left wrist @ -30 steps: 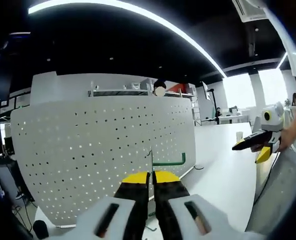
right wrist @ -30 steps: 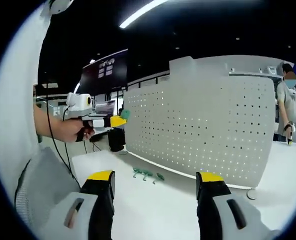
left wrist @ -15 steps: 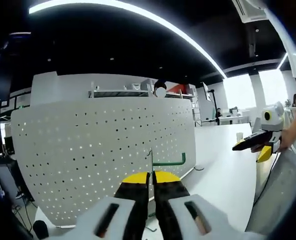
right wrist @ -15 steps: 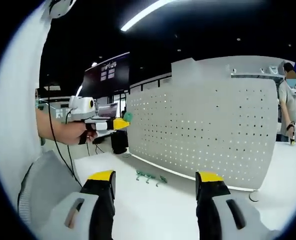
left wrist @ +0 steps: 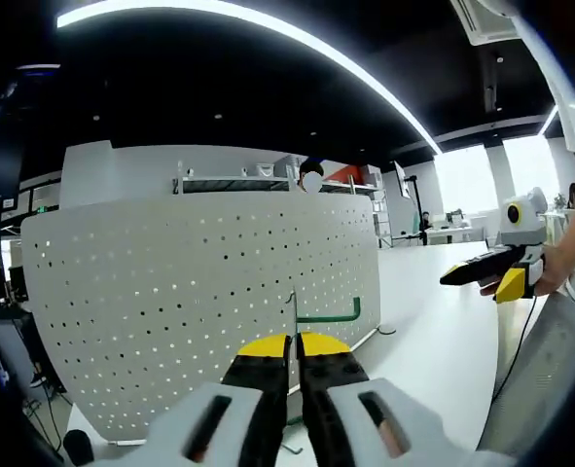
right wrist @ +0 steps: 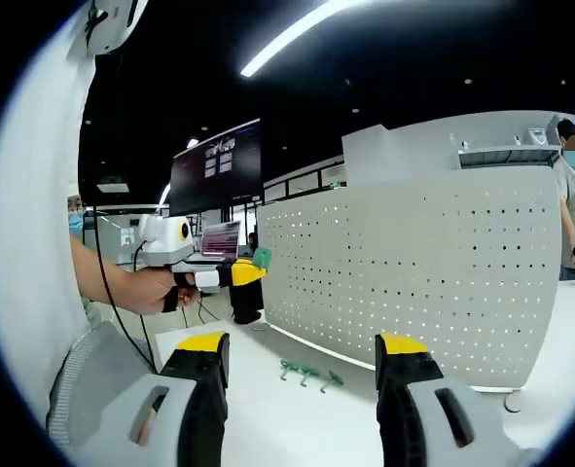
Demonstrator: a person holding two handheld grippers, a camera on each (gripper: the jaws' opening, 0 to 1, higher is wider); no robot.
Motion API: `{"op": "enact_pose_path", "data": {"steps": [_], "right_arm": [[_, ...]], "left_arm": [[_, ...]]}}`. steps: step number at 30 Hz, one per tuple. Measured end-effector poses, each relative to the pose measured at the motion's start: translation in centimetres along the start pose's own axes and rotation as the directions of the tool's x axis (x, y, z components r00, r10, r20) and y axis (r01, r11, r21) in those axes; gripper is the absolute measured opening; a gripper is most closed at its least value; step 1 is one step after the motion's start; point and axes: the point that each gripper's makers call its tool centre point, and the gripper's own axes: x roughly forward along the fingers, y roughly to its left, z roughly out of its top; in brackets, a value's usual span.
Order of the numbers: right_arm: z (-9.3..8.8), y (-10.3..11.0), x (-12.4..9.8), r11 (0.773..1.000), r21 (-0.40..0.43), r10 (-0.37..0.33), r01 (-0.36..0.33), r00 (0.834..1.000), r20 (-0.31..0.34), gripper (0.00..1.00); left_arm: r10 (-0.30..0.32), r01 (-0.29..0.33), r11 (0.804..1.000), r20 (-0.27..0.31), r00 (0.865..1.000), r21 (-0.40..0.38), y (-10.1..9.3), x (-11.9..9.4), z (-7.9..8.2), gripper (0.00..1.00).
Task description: Insert the hook assembly into the mounting plate slot until the hook locks in place.
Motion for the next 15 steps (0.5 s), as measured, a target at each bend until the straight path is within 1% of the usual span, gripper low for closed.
{"op": "enact_pose_path", "data": {"steps": [6, 15], "right_arm": [[0.3, 0.9, 1.5, 0.999, 0.012, 0.036, -0.037, 0.999, 0.008, 0.55], [0.9, 1.3, 3.1, 0.998, 0.030, 0.058, -0.059, 0.998, 0.031, 0.50]], "left_arm": [[0.006, -0.006, 1.000, 0.006, 1.000, -0.005, 0.2, 0.1, 0.1, 0.02], [0.000, 0.000, 1.000, 0.003, 1.000, -0.003, -0.1, 0.2, 0.0, 0.02]]}}
